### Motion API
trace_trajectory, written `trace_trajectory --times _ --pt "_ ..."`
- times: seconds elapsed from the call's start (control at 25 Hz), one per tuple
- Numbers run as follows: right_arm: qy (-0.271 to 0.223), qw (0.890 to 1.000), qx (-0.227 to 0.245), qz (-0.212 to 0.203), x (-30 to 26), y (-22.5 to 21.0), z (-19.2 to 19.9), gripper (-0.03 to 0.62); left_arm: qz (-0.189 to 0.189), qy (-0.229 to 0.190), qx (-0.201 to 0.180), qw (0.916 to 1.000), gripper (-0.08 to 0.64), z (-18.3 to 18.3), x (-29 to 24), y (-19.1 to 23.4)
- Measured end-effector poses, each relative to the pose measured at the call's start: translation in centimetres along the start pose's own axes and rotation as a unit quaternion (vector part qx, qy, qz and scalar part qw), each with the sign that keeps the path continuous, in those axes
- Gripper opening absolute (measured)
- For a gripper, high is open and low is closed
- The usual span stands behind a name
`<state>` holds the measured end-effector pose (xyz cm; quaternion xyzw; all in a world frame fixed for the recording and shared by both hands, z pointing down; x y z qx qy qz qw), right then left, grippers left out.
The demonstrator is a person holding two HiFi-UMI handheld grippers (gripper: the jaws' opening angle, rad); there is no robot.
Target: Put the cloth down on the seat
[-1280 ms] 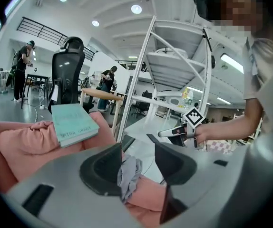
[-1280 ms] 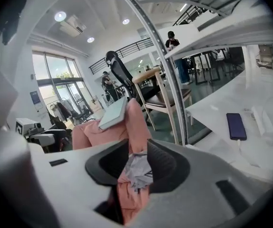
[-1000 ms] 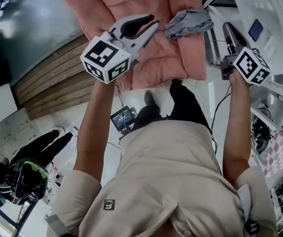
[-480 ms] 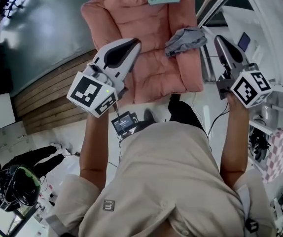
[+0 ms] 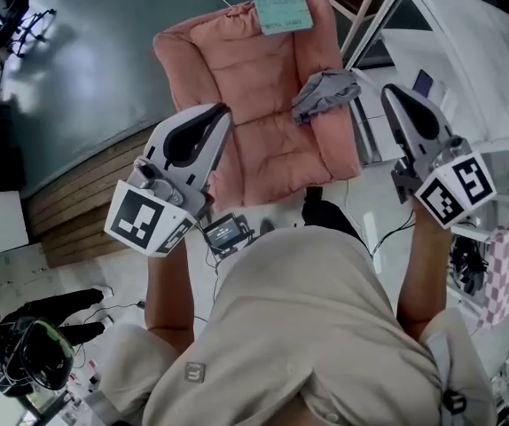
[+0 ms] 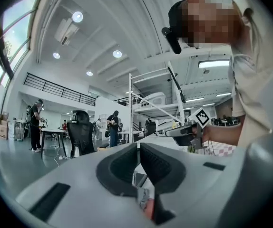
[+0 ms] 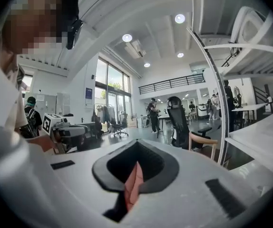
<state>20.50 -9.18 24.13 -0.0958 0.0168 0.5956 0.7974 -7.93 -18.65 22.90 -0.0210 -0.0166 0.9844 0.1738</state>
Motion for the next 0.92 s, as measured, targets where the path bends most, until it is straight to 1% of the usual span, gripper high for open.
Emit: trace_trajectory --times 0.2,0.36,0.64,0.92 --pt "-0.013 1.0 0.013 -0.011 1.0 2.4 -1.8 -0.011 -0.009 -0.011 -0.009 0.9999 0.021 -1.5 2.5 -0.7" --pt "-0.02 1.0 0.018 -0.014 1.9 3.0 -2.7 -0.01 -0.013 -0.015 -0.014 0.9997 0.021 -2.3 3.4 -1.3" --pt "-0.025 0.999 0.022 -0.014 3.3 4.2 -3.2 -0.011 -0.013 -0.017 -0.017 0.9996 0.021 -2.8 4.8 -2.6" --pt "-0.028 0.999 0.031 -0.011 5.0 5.3 -3.1 -0.011 -0.009 -0.018 -0.017 0.9996 0.021 -2.5 6.2 -4.0"
Point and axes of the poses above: the fingertips, and each gripper's own axes: x backward along the fingers, y to its left, z out of its underside, the point moved 7 cm from there along x, backward along the fingers
